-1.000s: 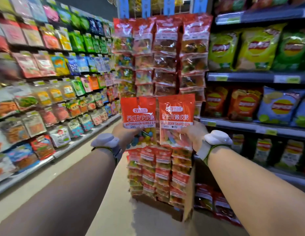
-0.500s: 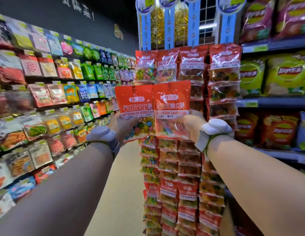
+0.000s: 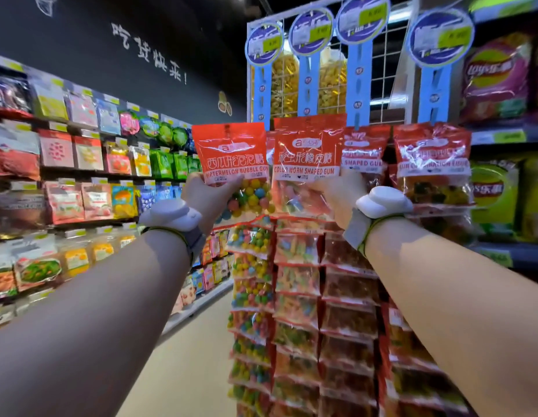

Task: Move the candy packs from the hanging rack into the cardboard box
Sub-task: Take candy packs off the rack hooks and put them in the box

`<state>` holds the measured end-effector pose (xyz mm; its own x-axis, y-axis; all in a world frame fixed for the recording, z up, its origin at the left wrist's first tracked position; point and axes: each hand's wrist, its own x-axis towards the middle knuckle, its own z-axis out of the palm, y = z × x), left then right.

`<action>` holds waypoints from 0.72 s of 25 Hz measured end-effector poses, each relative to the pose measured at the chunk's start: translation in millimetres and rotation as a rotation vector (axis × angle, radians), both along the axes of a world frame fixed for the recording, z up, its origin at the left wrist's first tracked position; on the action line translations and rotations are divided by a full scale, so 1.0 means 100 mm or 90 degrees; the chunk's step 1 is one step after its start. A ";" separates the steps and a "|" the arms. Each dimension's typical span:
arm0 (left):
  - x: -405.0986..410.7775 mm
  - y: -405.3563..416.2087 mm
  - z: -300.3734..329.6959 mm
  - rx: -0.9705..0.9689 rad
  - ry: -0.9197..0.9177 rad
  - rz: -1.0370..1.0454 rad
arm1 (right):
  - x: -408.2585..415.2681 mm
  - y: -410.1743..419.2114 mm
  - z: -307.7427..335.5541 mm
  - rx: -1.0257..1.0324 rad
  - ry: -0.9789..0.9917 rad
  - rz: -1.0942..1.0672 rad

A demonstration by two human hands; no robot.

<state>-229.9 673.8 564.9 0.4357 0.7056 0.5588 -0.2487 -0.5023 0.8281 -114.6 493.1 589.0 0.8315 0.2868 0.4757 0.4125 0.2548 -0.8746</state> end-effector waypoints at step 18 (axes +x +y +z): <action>1.32 1.06 0.65 0.019 -0.095 -0.106 | 0.95 0.75 1.23 -0.122 -0.229 -0.338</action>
<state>-98.3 780.0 630.1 0.4557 0.6130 0.6454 -0.4496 -0.4672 0.7613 -19.4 568.2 711.8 0.6816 -0.0104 0.7317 0.7140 -0.2092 -0.6682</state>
